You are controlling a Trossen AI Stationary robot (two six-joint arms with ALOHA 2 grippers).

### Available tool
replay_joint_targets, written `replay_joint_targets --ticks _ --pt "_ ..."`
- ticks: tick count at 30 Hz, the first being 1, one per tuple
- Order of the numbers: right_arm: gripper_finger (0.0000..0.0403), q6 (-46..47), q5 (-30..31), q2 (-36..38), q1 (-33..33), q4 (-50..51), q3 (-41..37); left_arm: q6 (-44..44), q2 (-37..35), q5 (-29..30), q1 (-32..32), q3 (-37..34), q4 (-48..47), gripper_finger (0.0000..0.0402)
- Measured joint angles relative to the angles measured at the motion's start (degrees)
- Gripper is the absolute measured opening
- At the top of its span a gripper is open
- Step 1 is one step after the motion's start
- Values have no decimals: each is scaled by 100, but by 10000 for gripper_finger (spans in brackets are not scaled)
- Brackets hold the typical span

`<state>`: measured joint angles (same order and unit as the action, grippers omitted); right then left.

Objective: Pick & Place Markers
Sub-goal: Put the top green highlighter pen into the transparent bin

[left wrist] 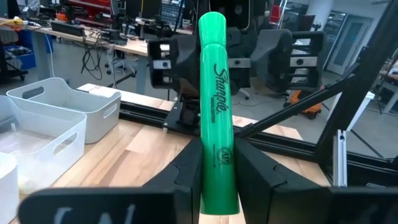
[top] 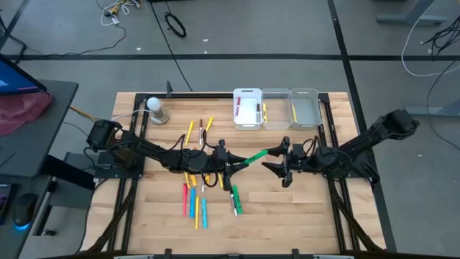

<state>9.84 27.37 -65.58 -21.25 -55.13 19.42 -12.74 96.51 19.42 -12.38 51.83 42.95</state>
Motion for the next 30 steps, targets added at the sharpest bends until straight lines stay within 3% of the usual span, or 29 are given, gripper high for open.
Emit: replay_joint_targets --ticks 10,23,30 --pt "188 -349 -292 0 177 688 489 7 0 0 2 0 7 77" --pt "45 -284 -344 0 218 661 496 57 0 -42 2 0 3 79" --pt "41 -369 -281 0 219 697 496 -15 0 22 8 0 -84 124"
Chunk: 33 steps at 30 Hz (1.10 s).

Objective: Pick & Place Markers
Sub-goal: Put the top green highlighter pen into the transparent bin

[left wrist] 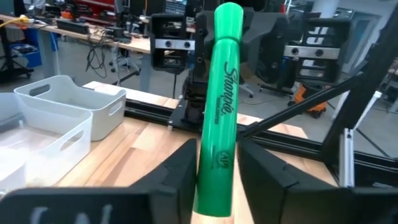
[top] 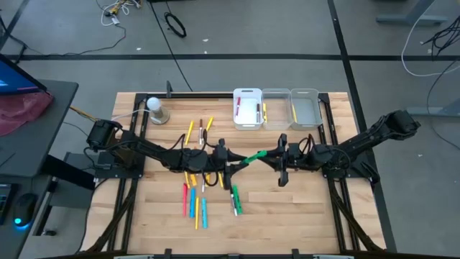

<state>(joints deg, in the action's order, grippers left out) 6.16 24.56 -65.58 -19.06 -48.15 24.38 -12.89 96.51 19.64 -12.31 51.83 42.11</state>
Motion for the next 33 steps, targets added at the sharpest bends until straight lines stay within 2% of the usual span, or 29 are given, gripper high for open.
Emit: replay_joint_targets --ticks 9,12,14,17,21,23,25,30,33 --pt "41 -87 56 65 3 127 0 -13 -2 -17 -5 2 -387 215" --pt "41 -75 484 330 6 571 1 -23 -2 144 -1 2 -648 238" --pt "41 -55 896 622 89 1267 80 -160 -2 308 10 2 -836 248" --pt "41 220 1297 1068 445 3006 571 -315 -2 551 21 2 -1030 255" --pt "41 647 1142 1216 1430 5694 1548 -409 -2 591 74 2 -1069 256" --pt "41 688 888 1100 2104 6559 1919 -412 -2 606 95 2 -1068 256" --pt "41 651 331 931 2827 7026 2119 -420 -2 623 106 2 -1070 256" --pt "41 142 -1285 239 4782 6972 2186 -438 -2 603 119 2 -1068 256" --pt "41 -12 -2145 -343 5734 6779 2186 -450 -2 605 121 2 -1069 256"
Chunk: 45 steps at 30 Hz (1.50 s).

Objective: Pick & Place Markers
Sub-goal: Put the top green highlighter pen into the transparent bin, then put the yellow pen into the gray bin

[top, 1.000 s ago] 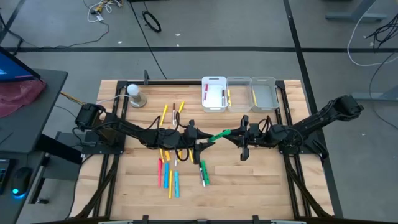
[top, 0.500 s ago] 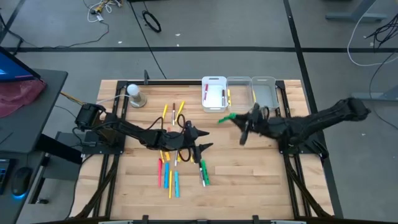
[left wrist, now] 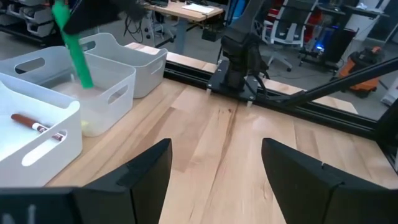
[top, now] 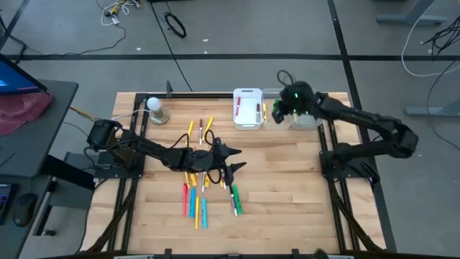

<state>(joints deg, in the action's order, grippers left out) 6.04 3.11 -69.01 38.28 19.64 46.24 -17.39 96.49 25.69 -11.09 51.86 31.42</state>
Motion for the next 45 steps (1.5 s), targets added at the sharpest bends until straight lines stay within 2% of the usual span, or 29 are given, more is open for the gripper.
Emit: replay_joint_targets --ticks 3,6,12,19,28,33,37,41,45 --pt "41 -4 -807 -584 671 -250 2 2 0 0 4 0 0 256" --pt "41 156 -1554 -1121 1063 -459 2 4 0 13 7 0 1 256" --pt "41 444 -2220 -1889 1351 -833 24 0 0 15 44 0 0 256" --pt "50 678 -2263 -2233 1416 -1054 9 0 0 15 44 0 2 256" --pt "115 709 -2056 -2283 1433 -1224 9 -34 0 15 44 0 2 256" --pt "155 429 -2050 -1818 1442 -1204 9 -42 0 16 42 0 2 256" --pt "162 237 -1877 -977 1326 -856 7 -44 0 15 42 0 2 256" --pt "152 -55 -1394 122 668 -400 7 -38 0 15 36 0 -4 256" --pt "134 -102 -999 1116 -438 -35 -3 -171 -36 18 -22 -2 -287 255"
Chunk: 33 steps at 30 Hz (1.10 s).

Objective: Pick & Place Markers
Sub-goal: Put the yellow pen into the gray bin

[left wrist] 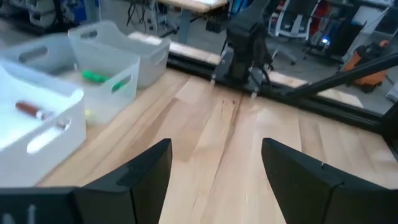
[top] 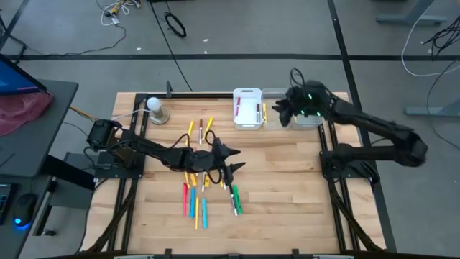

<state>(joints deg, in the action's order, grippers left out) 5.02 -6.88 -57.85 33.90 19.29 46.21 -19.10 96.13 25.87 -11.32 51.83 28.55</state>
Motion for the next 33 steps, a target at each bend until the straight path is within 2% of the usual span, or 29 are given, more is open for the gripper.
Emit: replay_joint_targets --ticks 4,8,12,16,20,23,25,28,33 --pt "114 157 188 771 -1416 8 -277 -508 -338 111 -91 3 -858 245" --pt "93 495 821 1202 -2905 -135 -761 -1266 -778 492 -269 2 -2314 230" --pt "74 717 1433 1221 -4285 -692 -1384 -2260 -1161 721 -529 2 -3649 215" --pt "57 920 1978 940 -5269 -1412 -1981 -3371 -1408 524 -901 3 -4855 200" --pt "43 1341 2326 635 -5780 -2303 -2556 -4704 -1461 -257 -1266 2 -5910 187" --pt "37 1496 2444 449 -5931 -3084 -2953 -5546 -1450 -914 -1550 2 -6597 179" --pt "33 1554 2444 319 -5946 -3590 -3162 -6060 -1428 -1099 -1732 2 -6954 175" --pt "31 1566 2448 232 -5951 -4011 -3323 -6769 -1426 -1004 -1970 2 -7363 171" --pt "31 1556 2446 206 -5951 -4101 -3332 -7675 -1398 32 -2143 -106 -7656 170"
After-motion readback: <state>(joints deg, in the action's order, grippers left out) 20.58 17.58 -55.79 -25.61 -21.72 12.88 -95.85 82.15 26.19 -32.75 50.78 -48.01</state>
